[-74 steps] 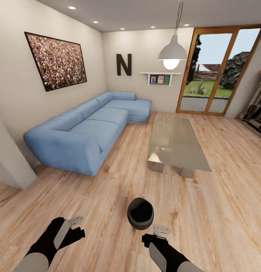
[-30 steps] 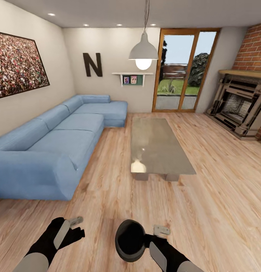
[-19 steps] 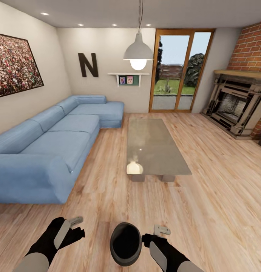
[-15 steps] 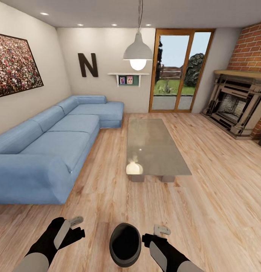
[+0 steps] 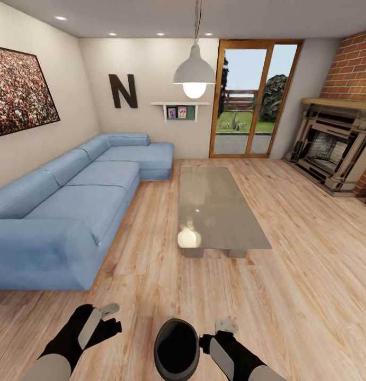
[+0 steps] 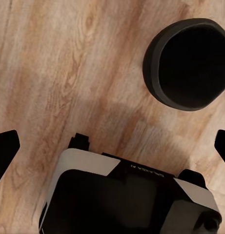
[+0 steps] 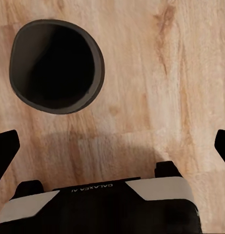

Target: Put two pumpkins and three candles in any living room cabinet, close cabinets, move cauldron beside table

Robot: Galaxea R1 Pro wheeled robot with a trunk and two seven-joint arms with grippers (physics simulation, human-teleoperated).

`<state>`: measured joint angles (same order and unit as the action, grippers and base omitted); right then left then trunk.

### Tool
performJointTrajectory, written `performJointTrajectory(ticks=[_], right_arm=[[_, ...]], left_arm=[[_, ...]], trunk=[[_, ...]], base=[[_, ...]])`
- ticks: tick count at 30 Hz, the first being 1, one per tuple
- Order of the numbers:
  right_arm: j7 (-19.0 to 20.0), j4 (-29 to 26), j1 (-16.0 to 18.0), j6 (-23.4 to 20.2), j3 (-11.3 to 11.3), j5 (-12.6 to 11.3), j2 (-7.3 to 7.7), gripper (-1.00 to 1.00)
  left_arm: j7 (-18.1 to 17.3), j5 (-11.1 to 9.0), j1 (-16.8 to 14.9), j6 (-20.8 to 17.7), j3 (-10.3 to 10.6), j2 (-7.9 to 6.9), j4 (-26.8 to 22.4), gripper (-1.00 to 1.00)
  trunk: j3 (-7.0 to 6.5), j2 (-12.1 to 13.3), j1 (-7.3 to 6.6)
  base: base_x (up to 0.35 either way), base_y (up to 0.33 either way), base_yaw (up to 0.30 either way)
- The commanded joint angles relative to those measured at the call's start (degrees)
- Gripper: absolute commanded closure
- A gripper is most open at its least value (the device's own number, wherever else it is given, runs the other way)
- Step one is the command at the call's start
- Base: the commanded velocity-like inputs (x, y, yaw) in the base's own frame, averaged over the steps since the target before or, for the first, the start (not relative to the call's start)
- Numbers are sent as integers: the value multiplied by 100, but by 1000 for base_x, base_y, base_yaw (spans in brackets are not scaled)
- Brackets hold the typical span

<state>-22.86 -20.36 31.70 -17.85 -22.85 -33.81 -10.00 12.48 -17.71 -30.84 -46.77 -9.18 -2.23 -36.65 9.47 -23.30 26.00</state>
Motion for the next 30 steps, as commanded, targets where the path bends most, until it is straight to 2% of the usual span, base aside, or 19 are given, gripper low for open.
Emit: performJointTrajectory(ticks=[1, 3, 6, 8, 15, 19, 20, 21, 23, 27, 30], right_arm=[[-7, -6, -1, -162, -2, 5, 0, -100], [-51, -176, 16, -867, -4, 11, 0, -100], [-72, -503, 33, -1299, -1, 4, 0, -100], [-73, -599, 32, -1393, 5, 0, 0, -100], [-56, -685, 30, -1397, 8, 6, 0, -100], [-32, -700, 30, -1387, 5, 9, 0, -100], [-27, -726, 30, -1381, 3, 12, 0, -100], [-26, -762, 28, -1369, 0, 13, 0, -100], [-29, -830, 23, -1214, -11, 14, 0, -100], [-34, -854, 21, -1060, -13, 9, 0, -100], [-37, -854, 21, -1044, -7, 9, 0, -100]], left_arm=[[0, 4, 0, 5, 30, 17, 0, -100], [-5, 7, 0, 42, 198, 76, 0, -100], [-8, 11, 1, 68, 336, 98, 0, -100], [-9, 9, 0, 107, 378, 101, 0, -100], [-12, 22, 3, 450, 467, 125, 38, -100], [-16, 22, 7, 759, 905, 142, 88, -100], [-22, 16, 7, 851, 1127, 143, 134, -100], [-43, 12, 8, 890, 1237, 143, 165, -100], [-221, 9, 8, 951, 1381, 144, 211, -100], [-815, 40, 8, 1074, 1460, 141, 238, -100], [-908, 46, 8, 1223, 1477, 143, 310, -100]], trunk=[[19, -42, 22], [54, -122, 66], [108, -243, 132], [144, -323, 176], [270, -604, 330], [342, -764, 418], [360, -804, 440], [378, -844, 462], [413, -924, 505], [485, -1085, 593], [539, -1205, 659]], base=[[3, 0, 0], [1, 0, 0], [0, 0, 0], [0, 0, 0], [0, 0, 0], [0, 0, 0], [0, 0, 0], [0, 0, 0], [0, 0, 0], [0, 0, 0], [0, 0, 0]])
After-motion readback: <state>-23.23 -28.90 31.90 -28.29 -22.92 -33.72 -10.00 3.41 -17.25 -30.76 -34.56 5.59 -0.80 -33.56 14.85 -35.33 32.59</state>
